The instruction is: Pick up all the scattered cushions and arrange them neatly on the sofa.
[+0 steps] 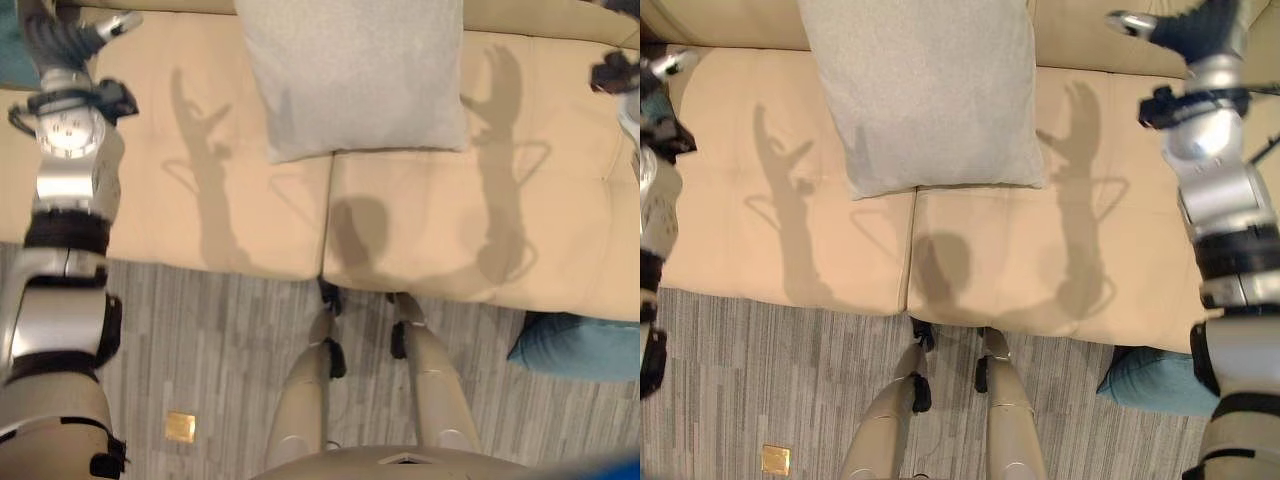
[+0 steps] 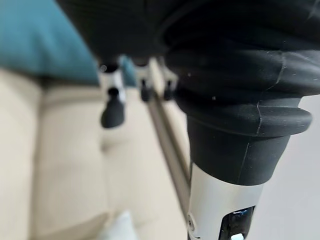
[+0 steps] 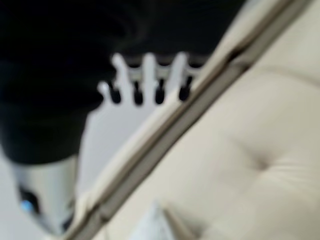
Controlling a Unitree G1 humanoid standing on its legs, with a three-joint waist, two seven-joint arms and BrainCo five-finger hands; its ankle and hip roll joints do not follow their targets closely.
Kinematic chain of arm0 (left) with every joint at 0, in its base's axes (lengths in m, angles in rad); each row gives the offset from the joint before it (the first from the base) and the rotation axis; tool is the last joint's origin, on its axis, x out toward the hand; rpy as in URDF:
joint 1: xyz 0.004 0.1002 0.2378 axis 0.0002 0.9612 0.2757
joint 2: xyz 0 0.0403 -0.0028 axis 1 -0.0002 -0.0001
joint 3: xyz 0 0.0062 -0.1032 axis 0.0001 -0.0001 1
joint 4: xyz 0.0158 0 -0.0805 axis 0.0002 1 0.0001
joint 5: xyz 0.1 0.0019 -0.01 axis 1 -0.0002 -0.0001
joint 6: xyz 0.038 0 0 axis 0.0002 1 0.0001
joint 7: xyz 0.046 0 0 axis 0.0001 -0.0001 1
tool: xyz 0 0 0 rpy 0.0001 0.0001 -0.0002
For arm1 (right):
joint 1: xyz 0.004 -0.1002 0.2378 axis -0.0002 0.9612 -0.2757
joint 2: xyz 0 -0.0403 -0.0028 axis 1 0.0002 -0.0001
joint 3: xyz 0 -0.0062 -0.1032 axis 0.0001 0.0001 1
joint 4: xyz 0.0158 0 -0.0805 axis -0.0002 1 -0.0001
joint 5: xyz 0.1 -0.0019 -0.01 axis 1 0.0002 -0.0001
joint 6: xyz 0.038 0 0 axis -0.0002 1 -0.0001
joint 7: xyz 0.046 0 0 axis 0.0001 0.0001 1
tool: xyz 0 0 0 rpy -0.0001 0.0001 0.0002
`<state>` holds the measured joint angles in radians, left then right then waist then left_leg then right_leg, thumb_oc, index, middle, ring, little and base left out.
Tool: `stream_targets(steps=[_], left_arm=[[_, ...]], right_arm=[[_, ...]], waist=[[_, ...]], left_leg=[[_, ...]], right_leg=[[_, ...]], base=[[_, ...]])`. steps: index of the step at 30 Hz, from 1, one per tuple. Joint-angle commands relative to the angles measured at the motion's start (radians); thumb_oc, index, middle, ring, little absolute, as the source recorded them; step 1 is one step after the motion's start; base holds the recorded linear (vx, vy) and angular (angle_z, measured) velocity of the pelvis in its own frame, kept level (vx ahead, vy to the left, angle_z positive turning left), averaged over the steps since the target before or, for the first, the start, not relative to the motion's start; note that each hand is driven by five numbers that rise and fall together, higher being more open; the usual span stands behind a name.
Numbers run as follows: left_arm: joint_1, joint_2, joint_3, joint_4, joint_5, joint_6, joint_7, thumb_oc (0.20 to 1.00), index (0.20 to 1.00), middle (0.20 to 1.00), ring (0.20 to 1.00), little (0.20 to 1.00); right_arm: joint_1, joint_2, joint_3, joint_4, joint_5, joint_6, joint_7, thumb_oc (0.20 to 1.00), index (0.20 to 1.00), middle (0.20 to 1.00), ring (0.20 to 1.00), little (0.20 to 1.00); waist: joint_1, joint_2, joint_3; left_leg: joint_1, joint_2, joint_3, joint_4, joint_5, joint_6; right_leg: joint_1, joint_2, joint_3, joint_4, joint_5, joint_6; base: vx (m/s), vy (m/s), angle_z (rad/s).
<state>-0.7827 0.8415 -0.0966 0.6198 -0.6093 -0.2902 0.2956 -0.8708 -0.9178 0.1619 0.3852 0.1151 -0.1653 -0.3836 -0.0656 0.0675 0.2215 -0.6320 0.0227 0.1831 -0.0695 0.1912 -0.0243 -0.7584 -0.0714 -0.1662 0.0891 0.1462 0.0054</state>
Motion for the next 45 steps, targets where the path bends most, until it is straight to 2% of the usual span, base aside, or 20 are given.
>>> stream_targets(steps=[1, 2, 3, 5, 6, 7, 10, 12, 16, 21, 30, 31, 33, 34, 35, 37, 39, 40, 43, 45], left_arm=[[0.160, -0.097, 0.053, -0.118, 0.020, -0.055, -0.059, 1.000, 1.000, 1.000, 1.000, 1.000], [0.168, -0.098, 0.054, -0.124, 0.021, -0.053, -0.059, 1.000, 1.000, 1.000, 1.000, 1.000], [0.288, -0.171, 0.092, -0.159, 0.032, -0.042, -0.076, 1.000, 1.000, 1.000, 1.000, 1.000], [0.358, -0.206, 0.102, -0.174, 0.052, -0.028, -0.088, 1.000, 1.000, 1.000, 1.000, 1.000], [0.481, -0.255, 0.104, -0.182, 0.113, 0.004, -0.129, 1.000, 1.000, 1.000, 1.000, 1.000], [0.484, -0.256, 0.103, -0.185, 0.114, 0.005, -0.129, 1.000, 1.000, 1.000, 1.000, 1.000], [0.619, -0.334, 0.086, -0.090, 0.213, 0.052, -0.184, 1.000, 1.000, 1.000, 1.000, 1.000], [0.632, -0.345, 0.089, -0.070, 0.226, 0.053, -0.187, 1.000, 1.000, 1.000, 1.000, 1.000], [0.687, -0.445, 0.080, 0.043, 0.250, 0.077, -0.181, 1.000, 1.000, 1.000, 1.000, 1.000], [0.694, -0.498, 0.058, 0.084, 0.278, 0.089, -0.166, 1.000, 1.000, 1.000, 1.000, 1.000], [0.731, -0.557, 0.033, 0.034, 0.242, 0.087, -0.163, 1.000, 1.000, 1.000, 1.000, 1.000], [0.732, -0.563, 0.030, 0.022, 0.232, 0.088, -0.165, 1.000, 1.000, 1.000, 1.000, 1.000], [0.732, -0.568, 0.021, 0.023, 0.230, 0.089, -0.167, 1.000, 1.000, 1.000, 1.000, 1.000], [0.732, -0.567, 0.020, 0.023, 0.230, 0.089, -0.167, 1.000, 1.000, 1.000, 1.000, 1.000], [0.733, -0.562, 0.015, 0.014, 0.233, 0.090, -0.171, 1.000, 1.000, 1.000, 1.000, 1.000], [0.733, -0.562, 0.012, 0.016, 0.229, 0.090, -0.166, 1.000, 1.000, 1.000, 1.000, 1.000], [0.739, -0.561, 0.014, 0.020, 0.231, 0.094, -0.165, 1.000, 1.000, 1.000, 1.000, 1.000], [0.743, -0.558, 0.019, 0.021, 0.232, 0.097, -0.158, 1.000, 1.000, 1.000, 1.000, 1.000], [0.747, -0.556, 0.022, 0.012, 0.229, 0.092, -0.147, 1.000, 1.000, 1.000, 1.000, 1.000], [0.750, -0.552, 0.024, -0.002, 0.237, 0.089, -0.143, 1.000, 1.000, 1.000, 1.000, 1.000]], right_arm=[[0.169, 0.074, -0.084, -0.078, 0.006, -0.060, 0.046, 1.000, 1.000, 1.000, 1.000, 1.000], [0.180, 0.075, -0.088, -0.085, 0.005, -0.058, 0.047, 1.000, 1.000, 1.000, 1.000, 1.000], [0.317, 0.124, -0.144, -0.106, 0.001, -0.057, 0.077, 1.000, 1.000, 1.000, 1.000, 1.000], [0.391, 0.150, -0.164, -0.118, 0.005, -0.057, 0.101, 1.000, 1.000, 1.000, 1.000, 1.000], [0.521, 0.192, -0.207, -0.133, 0.015, -0.050, 0.153, 1.000, 1.000, 1.000, 1.000, 1.000], [0.527, 0.193, -0.209, -0.137, 0.014, -0.048, 0.154, 1.000, 1.000, 1.000, 1.000, 1.000], [0.666, 0.240, -0.232, -0.112, 0.000, -0.049, 0.212, 1.000, 1.000, 1.000, 1.000, 1.000], [0.689, 0.247, -0.236, -0.107, -0.010, -0.044, 0.214, 1.000, 1.000, 1.000, 1.000, 1.000], [0.769, 0.316, -0.221, -0.029, -0.013, -0.034, 0.232, 1.000, 1.000, 1.000, 1.000, 1.000], [0.838, 0.363, -0.183, 0.041, -0.042, -0.012, 0.254, 1.000, 1.000, 1.000, 1.000, 1.000], [0.909, 0.414, -0.119, 0.097, -0.065, 0.008, 0.279, 1.000, 1.000, 1.000, 1.000, 1.000], [0.924, 0.426, -0.108, 0.092, -0.064, 0.008, 0.284, 1.000, 1.000, 1.000, 1.000, 1.000], [0.945, 0.435, -0.107, 0.092, -0.054, 0.004, 0.285, 1.000, 1.000, 1.000, 1.000, 1.000], [0.944, 0.435, -0.107, 0.093, -0.054, 0.004, 0.285, 1.000, 1.000, 1.000, 1.000, 1.000], [0.959, 0.435, -0.110, 0.076, -0.044, 0.005, 0.290, 1.000, 1.000, 1.000, 1.000, 1.000], [0.958, 0.436, -0.099, 0.086, -0.041, 0.005, 0.291, 1.000, 1.000, 1.000, 1.000, 1.000], [0.956, 0.434, -0.094, 0.075, -0.045, 0.009, 0.293, 1.000, 1.000, 1.000, 1.000, 1.000], [0.961, 0.435, -0.095, 0.066, -0.046, 0.012, 0.291, 1.000, 1.000, 1.000, 1.000, 1.000], [0.949, 0.435, -0.088, 0.059, -0.041, 0.009, 0.278, 1.000, 1.000, 1.000, 1.000, 1.000], [0.939, 0.436, -0.089, 0.055, -0.047, 0.015, 0.277, 1.000, 1.000, 1.000, 1.000, 1.000]], waist=[[-0.010, -0.006, -0.112], [-0.010, -0.006, -0.113], [-0.013, -0.014, -0.114], [-0.010, -0.020, -0.111], [-0.014, -0.028, -0.106], [-0.013, -0.029, -0.104], [-0.017, -0.041, -0.099], [-0.018, -0.043, -0.098], [-0.020, -0.054, -0.114], [-0.027, -0.064, -0.135], [-0.033, -0.069, -0.153], [-0.035, -0.077, -0.144], [-0.037, -0.093, -0.132], [-0.038, -0.093, -0.131], [-0.029, -0.112, -0.118], [-0.024, -0.119, -0.117], [-0.024, -0.120, -0.129], [-0.015, -0.121, -0.137], [0.008, -0.116, -0.129], [0.011, -0.108, -0.135]], left_leg=[[0.063, 0.038, 0.011, -0.004, -0.013, -0.112], [0.067, 0.038, 0.010, -0.005, -0.014, -0.112], [0.114, 0.036, 0.011, -0.004, -0.025, -0.110], [0.147, 0.034, 0.014, -0.005, -0.029, -0.110], [0.206, 0.031, 0.014, -0.003, -0.038, -0.106], [0.211, 0.031, 0.014, -0.004, -0.039, -0.106], [0.320, 0.022, 0.018, 0.000, -0.062, -0.095], [0.344, 0.020, 0.017, -0.001, -0.067, -0.094], [0.431, 0.021, 0.021, -0.003, -0.086, -0.088], [0.503, 0.030, 0.028, -0.010, -0.094, -0.088], [0.598, 0.045, 0.035, 0.013, -0.112, -0.097], [0.590, 0.053, 0.035, 0.103, -0.133, -0.105], [0.561, 0.061, 0.033, 0.226, -0.115, -0.123], [0.557, 0.063, 0.031, 0.234, -0.118, -0.124], [0.502, 0.079, 0.006, 0.372, -0.082, -0.138], [0.469, 0.088, -0.006, 0.385, -0.086, -0.130], [0.460, 0.096, 0.014, 0.299, -0.120, -0.106], [0.435, 0.109, 0.004, 0.215, -0.082, -0.106], [0.405, 0.130, -0.048, 0.111, 0.004, -0.135], [0.425, 0.128, -0.024, 0.104, -0.015, -0.127]], right_leg=[[0.103, -0.023, 0.011, -0.149, 0.067, 0.138], [0.108, -0.023, 0.010, -0.151, 0.067, 0.138], [0.150, -0.023, 0.006, -0.149, 0.059, 0.136], [0.185, -0.023, 0.001, -0.152, 0.054, 0.136], [0.242, -0.026, -0.002, -0.148, 0.042, 0.135], [0.248, -0.025, -0.003, -0.149, 0.042, 0.136], [0.364, -0.028, -0.009, -0.152, 0.015, 0.137], [0.391, -0.027, -0.010, -0.158, 0.012, 0.138], [0.483, -0.019, -0.015, -0.162, -0.014, 0.138], [0.551, -0.012, -0.023, -0.160, -0.039, 0.135], [0.646, 0.004, -0.023, -0.107, -0.103, 0.121], [0.672, 0.007, -0.021, -0.077, -0.132, 0.107], [0.717, 0.010, -0.027, -0.083, -0.140, 0.093], [0.719, 0.011, -0.030, -0.084, -0.140, 0.092], [0.752, 0.013, -0.035, -0.087, -0.151, 0.075], [0.769, 0.015, -0.042, -0.093, -0.166, 0.076], [0.773, 0.018, -0.039, -0.096, -0.171, 0.083], [0.781, 0.030, -0.025, -0.099, -0.174, 0.087], [0.809, 0.050, 0.016, -0.092, -0.202, 0.091], [0.841, 0.041, 0.042, -0.078, -0.232, 0.097]], base=[[0.00, 0.000, 0.00], [0.04, -0.009, 0.01], [0.03, -0.006, 0.02], [0.04, -0.007, 0.04], [0.04, -0.004, 0.03], [0.06, 0.000, 0.04], [0.03, 0.014, 0.02], [0.04, 0.015, -0.01], [0.05, 0.010, 0.06], [0.07, -0.004, 0.02], [0.06, -0.058, 0.03], [0.03, -0.119, 0.05], [0.01, -0.144, 0.22], [-0.01, -0.161, 0.51], [-0.01, -0.102, 0.61], [0.03, -0.101, 0.66], [0.14, -0.020, 0.14], [0.23, 0.042, 0.04], [0.28, 0.115, 0.01], [0.33, 0.236, -0.26]])
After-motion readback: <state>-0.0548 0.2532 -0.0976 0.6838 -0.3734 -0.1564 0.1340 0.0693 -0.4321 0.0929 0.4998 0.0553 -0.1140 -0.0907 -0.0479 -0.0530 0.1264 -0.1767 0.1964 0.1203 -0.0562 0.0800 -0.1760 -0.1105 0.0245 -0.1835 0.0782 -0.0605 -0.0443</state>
